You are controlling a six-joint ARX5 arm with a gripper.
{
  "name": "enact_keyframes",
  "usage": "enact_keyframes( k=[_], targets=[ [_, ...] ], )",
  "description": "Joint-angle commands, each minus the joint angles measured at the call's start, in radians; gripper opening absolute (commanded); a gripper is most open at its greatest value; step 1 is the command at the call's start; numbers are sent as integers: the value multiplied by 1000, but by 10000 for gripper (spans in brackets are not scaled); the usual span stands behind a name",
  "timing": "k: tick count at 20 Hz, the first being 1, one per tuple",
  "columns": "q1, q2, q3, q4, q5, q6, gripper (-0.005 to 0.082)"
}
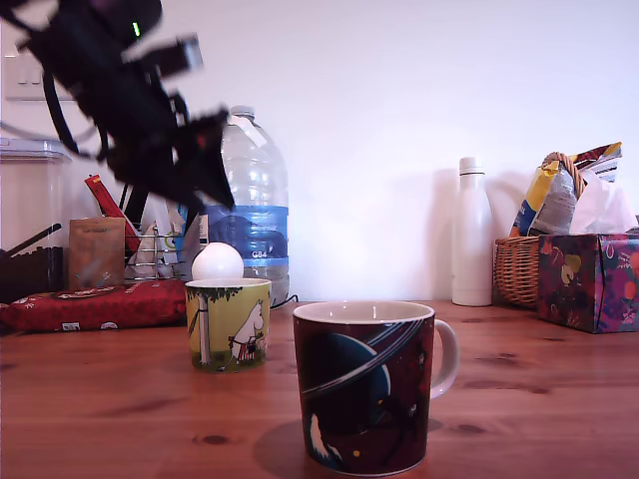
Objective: Pick up the coffee capsules from the table one by one and drop them inside the nearest coffee cup
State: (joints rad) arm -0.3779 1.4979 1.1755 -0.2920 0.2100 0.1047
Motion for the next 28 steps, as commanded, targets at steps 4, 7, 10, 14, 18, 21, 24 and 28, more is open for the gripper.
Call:
enact_keyframes(
  k=[4, 7, 10, 14, 18, 21, 24, 28],
  targets=[
    [58, -94, -107, 10, 3, -18, -21],
    [115, -172, -223, 60, 30, -27, -21],
    [190, -261, -356, 124, 56, -81, -21],
    [264, -408, -514, 190, 66, -137, -21],
    [302, -578, -645, 211, 27, -186, -21],
    [306, -737, -743, 211, -10, -233, -21],
    [305, -910, -813, 177, -10, -265, -21],
    [305, -1120, -835, 52, -17, -265, -21]
  ],
)
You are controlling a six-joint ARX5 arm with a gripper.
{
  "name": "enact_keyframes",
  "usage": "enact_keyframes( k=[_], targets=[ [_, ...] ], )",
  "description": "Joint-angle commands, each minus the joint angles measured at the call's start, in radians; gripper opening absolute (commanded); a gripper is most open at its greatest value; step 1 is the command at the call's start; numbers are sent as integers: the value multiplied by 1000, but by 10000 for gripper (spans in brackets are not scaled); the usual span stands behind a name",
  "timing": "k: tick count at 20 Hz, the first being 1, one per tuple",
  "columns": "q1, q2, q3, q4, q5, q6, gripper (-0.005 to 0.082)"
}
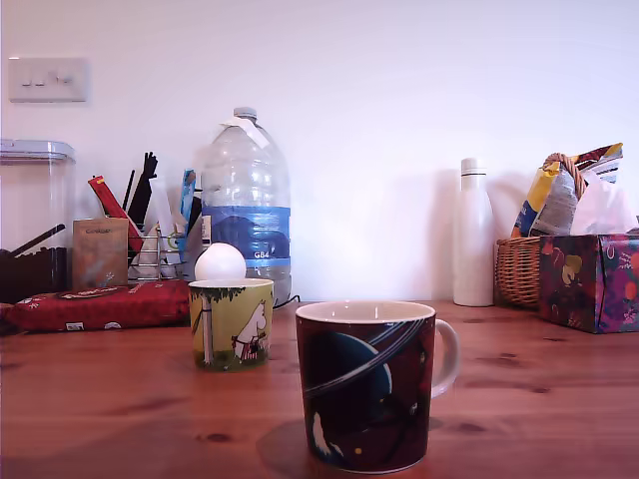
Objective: Pick up the coffee capsules from the table one by one and drop them inside the nearest coffee cup
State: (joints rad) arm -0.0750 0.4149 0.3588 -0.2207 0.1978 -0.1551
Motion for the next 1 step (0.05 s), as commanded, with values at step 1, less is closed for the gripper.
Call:
enact_keyframes(
  k=[1],
  targets=[
    [2, -84, -18, -52, -9, -5, -21]
  ],
)
